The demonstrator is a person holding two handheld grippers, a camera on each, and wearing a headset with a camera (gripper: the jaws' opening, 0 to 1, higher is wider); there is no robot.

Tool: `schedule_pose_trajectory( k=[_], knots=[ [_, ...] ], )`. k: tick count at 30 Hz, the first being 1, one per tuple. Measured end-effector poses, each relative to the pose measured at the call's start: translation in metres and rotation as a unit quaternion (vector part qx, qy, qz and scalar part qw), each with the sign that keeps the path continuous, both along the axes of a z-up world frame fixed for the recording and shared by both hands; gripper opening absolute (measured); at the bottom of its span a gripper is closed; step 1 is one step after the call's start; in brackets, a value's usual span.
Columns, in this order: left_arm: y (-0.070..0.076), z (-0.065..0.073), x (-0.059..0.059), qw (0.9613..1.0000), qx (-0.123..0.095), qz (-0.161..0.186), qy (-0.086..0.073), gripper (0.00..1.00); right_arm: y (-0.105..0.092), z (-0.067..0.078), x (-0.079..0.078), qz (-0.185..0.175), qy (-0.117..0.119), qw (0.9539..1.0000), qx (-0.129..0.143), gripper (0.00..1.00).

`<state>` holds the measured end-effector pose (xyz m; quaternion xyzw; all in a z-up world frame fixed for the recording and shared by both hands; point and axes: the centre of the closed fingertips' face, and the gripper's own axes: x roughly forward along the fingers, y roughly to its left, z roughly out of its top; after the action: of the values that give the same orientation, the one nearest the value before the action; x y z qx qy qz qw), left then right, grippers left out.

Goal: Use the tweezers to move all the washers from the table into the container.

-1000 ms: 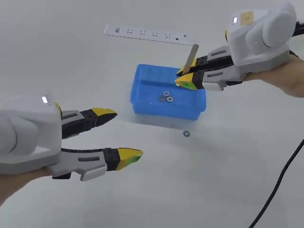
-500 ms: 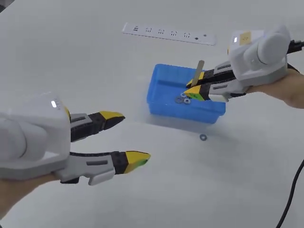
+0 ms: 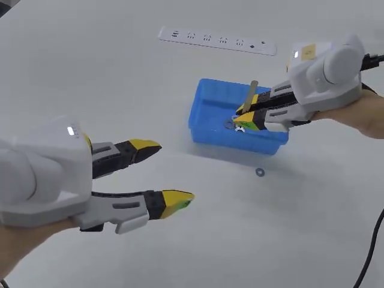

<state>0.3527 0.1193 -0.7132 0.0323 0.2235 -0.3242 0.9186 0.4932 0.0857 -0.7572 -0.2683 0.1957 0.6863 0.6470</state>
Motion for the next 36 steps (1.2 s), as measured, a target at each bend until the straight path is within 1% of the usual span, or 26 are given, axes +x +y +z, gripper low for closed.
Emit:
schedule_pose_trajectory(
  k=[6, 10, 13, 15, 17, 18, 19, 20, 21, 22, 23, 24, 25, 26, 27, 28, 29, 30, 31, 32, 34, 36],
  knots=[
    [-0.001, 0.002, 0.002, 1.0, -0.002, 0.0, -0.002, 0.59, 0.001, 0.003, 0.0, 0.002, -0.006, 1.0, 0.002, 0.09],
    [-0.002, 0.004, 0.004, 1.0, -0.007, 0.002, -0.005, 0.58, 0.001, 0.006, 0.0, 0.002, -0.01, 0.9999, 0.0, 0.08],
    [-0.002, 0.007, 0.008, 0.9999, -0.013, 0.003, -0.009, 0.58, 0.001, 0.007, 0.0, 0.003, -0.011, 0.9999, -0.002, 0.08],
    [-0.001, 0.011, 0.016, 0.9998, -0.013, 0.002, -0.016, 0.58, 0.001, 0.007, 0.0, 0.005, -0.012, 0.9999, -0.003, 0.08],
    [0.001, 0.022, 0.03, 0.9989, -0.03, 0.003, -0.035, 0.56, 0.002, 0.008, -0.001, 0.007, -0.013, 0.9999, -0.004, 0.08],
    [0.001, 0.033, 0.042, 0.9975, -0.046, 0.008, -0.053, 0.54, 0.002, 0.008, -0.001, 0.008, -0.012, 0.9999, -0.003, 0.08],
    [0.002, 0.04, 0.051, 0.9964, -0.055, 0.008, -0.064, 0.53, 0.002, 0.008, -0.001, 0.008, -0.011, 0.9999, -0.004, 0.08],
    [0.001, 0.049, 0.063, 0.9947, -0.068, 0.007, -0.077, 0.5, 0.002, 0.008, -0.001, 0.008, -0.011, 0.9999, -0.005, 0.08],
    [0.001, 0.054, 0.072, 0.9936, -0.074, 0.005, -0.085, 0.49, 0.001, 0.009, -0.001, 0.008, -0.011, 0.9999, -0.006, 0.08],
    [0.002, 0.056, 0.08, 0.9936, -0.074, 0.004, -0.085, 0.48, 0.0, 0.01, -0.002, 0.008, -0.01, 0.9999, -0.005, 0.08],
    [0.001, 0.058, 0.092, 0.9936, -0.072, 0.0, -0.087, 0.47, 0.0, 0.012, -0.003, 0.008, -0.01, 0.9999, -0.003, 0.08],
    [-0.001, 0.059, 0.101, 0.9934, -0.074, -0.003, -0.088, 0.46, -0.001, 0.013, -0.003, 0.008, -0.01, 0.9999, -0.002, 0.08],
    [-0.006, 0.059, 0.111, 0.9929, -0.081, -0.011, -0.086, 0.45, -0.001, 0.013, -0.003, 0.008, -0.01, 0.9999, -0.002, 0.08],
    [-0.01, 0.06, 0.118, 0.9923, -0.095, -0.014, -0.079, 0.44, -0.001, 0.013, -0.004, 0.009, -0.009, 0.9999, -0.001, 0.08],
    [-0.017, 0.061, 0.128, 0.9899, -0.123, -0.017, -0.069, 0.43, -0.002, 0.013, -0.004, 0.009, -0.008, 0.9999, 0.0, 0.08],
    [-0.021, 0.061, 0.133, 0.9891, -0.129, -0.022, -0.068, 0.43, -0.003, 0.012, -0.004, 0.009, -0.007, 0.9999, -0.001, 0.08],
    [-0.024, 0.059, 0.139, 0.989, -0.13, -0.025, -0.065, 0.43, -0.003, 0.012, -0.004, 0.01, -0.008, 0.9999, -0.003, 0.08],
    [-0.027, 0.057, 0.142, 0.9897, -0.124, -0.03, -0.064, 0.43, -0.004, 0.012, -0.004, 0.011, -0.007, 0.9999, -0.003, 0.08],
    [-0.035, 0.055, 0.144, 0.9901, -0.116, -0.047, -0.063, 0.43, -0.005, 0.012, -0.005, 0.012, -0.007, 0.9999, -0.003, 0.08],
    [-0.042, 0.051, 0.145, 0.991, -0.103, -0.063, -0.059, 0.43, -0.006, 0.013, -0.005, 0.012, -0.006, 0.9999, -0.003, 0.08],
    [-0.052, 0.05, 0.142, 0.9899, -0.095, -0.089, -0.057, 0.43, -0.007, 0.013, -0.005, 0.013, -0.007, 0.9999, -0.003, 0.08],
    [-0.06, 0.049, 0.141, 0.989, -0.089, -0.104, -0.057, 0.42, -0.007, 0.014, -0.006, 0.016, -0.008, 0.9998, -0.002, 0.08]
  ],
)
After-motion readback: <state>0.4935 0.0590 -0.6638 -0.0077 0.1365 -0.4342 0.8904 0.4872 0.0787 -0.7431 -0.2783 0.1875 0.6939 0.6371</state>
